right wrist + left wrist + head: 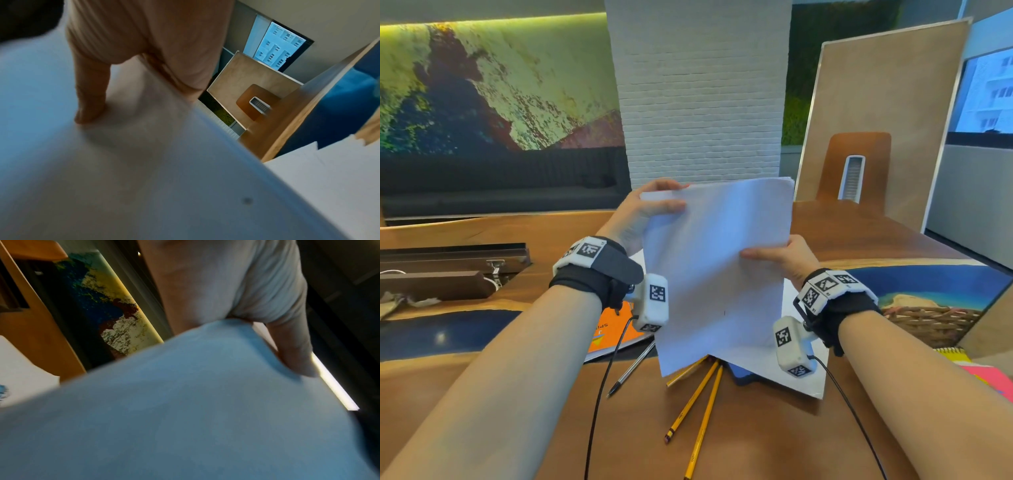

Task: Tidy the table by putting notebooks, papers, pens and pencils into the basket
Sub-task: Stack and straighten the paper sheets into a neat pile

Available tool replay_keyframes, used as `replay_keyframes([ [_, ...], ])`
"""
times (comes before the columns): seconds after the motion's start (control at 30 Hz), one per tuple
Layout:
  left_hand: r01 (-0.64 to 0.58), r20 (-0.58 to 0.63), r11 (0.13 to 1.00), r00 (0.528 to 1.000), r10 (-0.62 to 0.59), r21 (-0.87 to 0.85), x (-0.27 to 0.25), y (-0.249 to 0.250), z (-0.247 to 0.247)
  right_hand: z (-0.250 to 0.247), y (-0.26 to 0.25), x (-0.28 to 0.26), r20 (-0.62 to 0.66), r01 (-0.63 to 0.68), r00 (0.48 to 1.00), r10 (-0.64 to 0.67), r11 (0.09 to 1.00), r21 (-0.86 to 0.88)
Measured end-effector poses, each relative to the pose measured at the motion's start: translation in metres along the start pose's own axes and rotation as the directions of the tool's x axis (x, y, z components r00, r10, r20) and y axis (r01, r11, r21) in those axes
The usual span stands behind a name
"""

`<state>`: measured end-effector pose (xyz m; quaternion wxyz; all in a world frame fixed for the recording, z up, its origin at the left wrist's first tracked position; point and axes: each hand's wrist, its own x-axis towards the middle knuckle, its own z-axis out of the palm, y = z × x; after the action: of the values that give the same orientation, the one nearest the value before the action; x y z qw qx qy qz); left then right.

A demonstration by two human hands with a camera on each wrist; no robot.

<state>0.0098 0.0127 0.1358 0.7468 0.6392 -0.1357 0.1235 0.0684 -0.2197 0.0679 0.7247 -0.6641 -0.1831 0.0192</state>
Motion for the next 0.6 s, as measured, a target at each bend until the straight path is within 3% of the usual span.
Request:
replay_keyframes([
  [0.1, -0.018, 0.067, 0.998, 0.998, 0.021, -0.053, 0.003, 0.018, 0.004, -0.002, -0.012, 0.001, -0.040, 0.028, 0.999, -0.026, 0.997, 0.067],
  [0.2, 0.018, 0.126, 1.000, 0.992, -0.019, 0.010, 0.001, 0.016, 0.003, -0.008, -0.009, -0.003, -0.028, -0.001, 1.000, 0.002, 0.999, 0.032],
  [0.37, 0.087, 0.087, 0.995, 0.992, -0.092, 0.053, -0.004, -0.008, 0.003, -0.011, 0.007, -0.010, 0.002, -0.039, 0.999, 0.039, 0.995, -0.095],
  [0.47, 0.049, 0.050, 0.996, 0.997, -0.052, 0.069, 0.000, -0.002, 0.012, -0.012, 0.002, -0.009, -0.028, -0.034, 0.999, 0.032, 0.997, -0.071],
  [0.6, -0.045, 0.030, 0.998, 0.999, 0.046, -0.035, 0.011, 0.020, 0.033, -0.023, -0.019, -0.008, -0.125, 0.018, 0.992, -0.019, 1.000, -0.006],
])
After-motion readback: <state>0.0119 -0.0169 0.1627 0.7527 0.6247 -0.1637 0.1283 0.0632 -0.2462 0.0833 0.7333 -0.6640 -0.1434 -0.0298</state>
